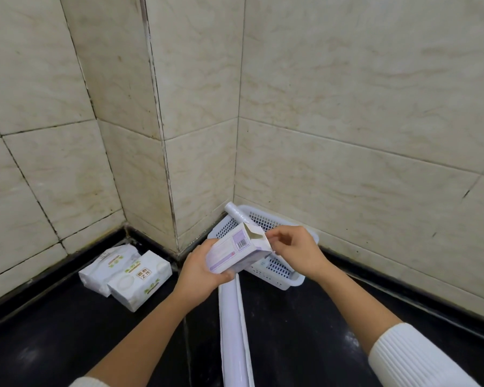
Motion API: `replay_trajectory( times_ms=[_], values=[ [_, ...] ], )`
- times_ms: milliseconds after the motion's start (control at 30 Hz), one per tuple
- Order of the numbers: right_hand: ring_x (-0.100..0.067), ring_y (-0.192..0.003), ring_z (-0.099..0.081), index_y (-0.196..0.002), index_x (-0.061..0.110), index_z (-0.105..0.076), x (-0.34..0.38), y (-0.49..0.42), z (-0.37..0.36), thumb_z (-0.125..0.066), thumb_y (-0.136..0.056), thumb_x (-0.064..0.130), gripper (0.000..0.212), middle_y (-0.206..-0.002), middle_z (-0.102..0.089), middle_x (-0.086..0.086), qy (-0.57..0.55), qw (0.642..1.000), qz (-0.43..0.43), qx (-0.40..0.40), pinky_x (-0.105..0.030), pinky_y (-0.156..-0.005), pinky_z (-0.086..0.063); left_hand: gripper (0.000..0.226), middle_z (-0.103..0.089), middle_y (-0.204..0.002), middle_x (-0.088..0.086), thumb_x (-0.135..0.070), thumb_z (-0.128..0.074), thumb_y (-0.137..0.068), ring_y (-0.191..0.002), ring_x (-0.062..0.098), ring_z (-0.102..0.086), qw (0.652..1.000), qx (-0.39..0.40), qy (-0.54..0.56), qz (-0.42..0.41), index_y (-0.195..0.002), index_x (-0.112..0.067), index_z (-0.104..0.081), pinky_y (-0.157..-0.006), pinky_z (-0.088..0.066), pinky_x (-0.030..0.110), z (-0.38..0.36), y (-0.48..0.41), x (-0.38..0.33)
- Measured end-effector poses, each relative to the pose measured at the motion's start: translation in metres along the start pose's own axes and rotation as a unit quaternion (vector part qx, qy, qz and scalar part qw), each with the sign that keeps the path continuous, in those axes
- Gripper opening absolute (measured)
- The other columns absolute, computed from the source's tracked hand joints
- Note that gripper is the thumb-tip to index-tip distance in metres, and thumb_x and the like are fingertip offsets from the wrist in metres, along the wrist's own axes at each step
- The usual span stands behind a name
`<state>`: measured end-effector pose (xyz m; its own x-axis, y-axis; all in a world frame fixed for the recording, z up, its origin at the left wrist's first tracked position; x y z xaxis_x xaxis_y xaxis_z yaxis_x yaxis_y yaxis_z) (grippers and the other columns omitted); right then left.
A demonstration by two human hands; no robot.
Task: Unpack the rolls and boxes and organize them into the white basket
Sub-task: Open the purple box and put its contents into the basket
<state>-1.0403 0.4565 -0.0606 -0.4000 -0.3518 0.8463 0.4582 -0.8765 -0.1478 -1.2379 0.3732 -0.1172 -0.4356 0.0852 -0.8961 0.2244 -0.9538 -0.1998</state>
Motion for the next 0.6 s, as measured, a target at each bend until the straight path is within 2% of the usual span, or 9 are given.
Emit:
replay_trajectory(
  times_ms=[67, 133, 267, 367, 500, 600],
  values=[
    [-0.020, -0.081, -0.071, -0.086, 0.021, -0.078, -0.005, 0.002, -0.005, -0.054, -0.087, 0.011, 0.026, -0.088, -0.077, -0.003, -0.126, 0.989, -0.070, 0.037, -0.033, -0.079, -0.059, 0.056, -0.060, -0.107, -0.021, -0.027, -0.083, -0.065, -0.100, -0.015, -0.053, 1.000, 0.004, 0.012, 0.001, -0.101, -0.056, -0.051, -0.072, -0.044, 0.008, -0.002, 0.000, 0.000],
    [-0.022, -0.086, -0.072, -0.091, 0.015, -0.077, -0.007, 0.004, -0.010, -0.056, -0.082, 0.023, 0.024, -0.095, -0.076, -0.007, -0.201, 0.971, -0.105, 0.077, -0.033, -0.081, -0.058, 0.056, -0.060, -0.107, -0.021, -0.027, -0.083, -0.065, -0.099, -0.015, -0.053, 1.000, 0.009, 0.014, 0.001, -0.102, -0.054, -0.052, -0.071, -0.044, 0.008, -0.003, 0.001, 0.000],
    [-0.015, -0.083, -0.069, -0.089, 0.015, -0.073, -0.013, 0.007, -0.017, -0.066, -0.078, 0.027, 0.018, -0.098, -0.073, -0.007, -0.213, 0.962, -0.128, 0.111, -0.032, -0.080, -0.058, 0.059, -0.054, -0.109, -0.017, -0.029, -0.083, -0.065, -0.102, -0.001, -0.049, 0.998, -0.029, -0.050, -0.019, -0.109, -0.048, -0.049, -0.081, -0.039, 0.013, -0.001, 0.002, 0.000],
    [-0.013, -0.081, -0.066, -0.100, 0.012, -0.070, -0.020, 0.008, -0.025, -0.064, -0.085, 0.021, 0.019, -0.101, -0.072, -0.006, -0.240, 0.951, -0.176, 0.085, -0.032, -0.080, -0.058, 0.060, -0.049, -0.108, -0.018, -0.036, -0.079, -0.068, -0.104, 0.002, -0.037, 0.985, -0.092, -0.127, -0.074, -0.117, -0.046, -0.047, -0.080, -0.032, 0.010, 0.004, 0.004, -0.008],
    [-0.014, -0.091, -0.064, -0.105, 0.011, -0.068, -0.017, 0.008, -0.035, -0.060, -0.088, 0.022, 0.022, -0.098, -0.073, 0.000, -0.304, 0.930, -0.194, 0.074, -0.034, -0.084, -0.057, 0.062, -0.046, -0.113, -0.014, -0.027, -0.076, -0.074, -0.107, 0.005, -0.035, 0.967, -0.132, -0.185, -0.110, -0.125, -0.041, -0.043, -0.078, -0.032, 0.014, 0.007, 0.005, -0.016],
    [-0.012, -0.088, -0.063, -0.105, 0.009, -0.067, -0.013, 0.007, -0.034, -0.060, -0.087, 0.021, 0.023, -0.095, -0.072, -0.001, -0.282, 0.941, -0.180, 0.060, -0.028, -0.076, -0.056, 0.063, -0.047, -0.117, -0.009, -0.020, -0.075, -0.075, -0.111, 0.012, -0.039, 0.952, -0.141, -0.235, -0.134, -0.128, -0.035, -0.045, -0.080, -0.040, 0.025, 0.011, 0.004, -0.020]
  ],
)
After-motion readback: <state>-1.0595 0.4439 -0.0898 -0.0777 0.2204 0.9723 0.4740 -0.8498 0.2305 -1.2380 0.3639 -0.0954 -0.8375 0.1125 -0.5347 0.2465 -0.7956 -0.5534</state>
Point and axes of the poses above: each hand's wrist, its own y-axis away from the middle knuckle, its own z-axis out of the back of the hand, x = y × z, the point moved 7 cm from there along -y, towards the middle knuckle
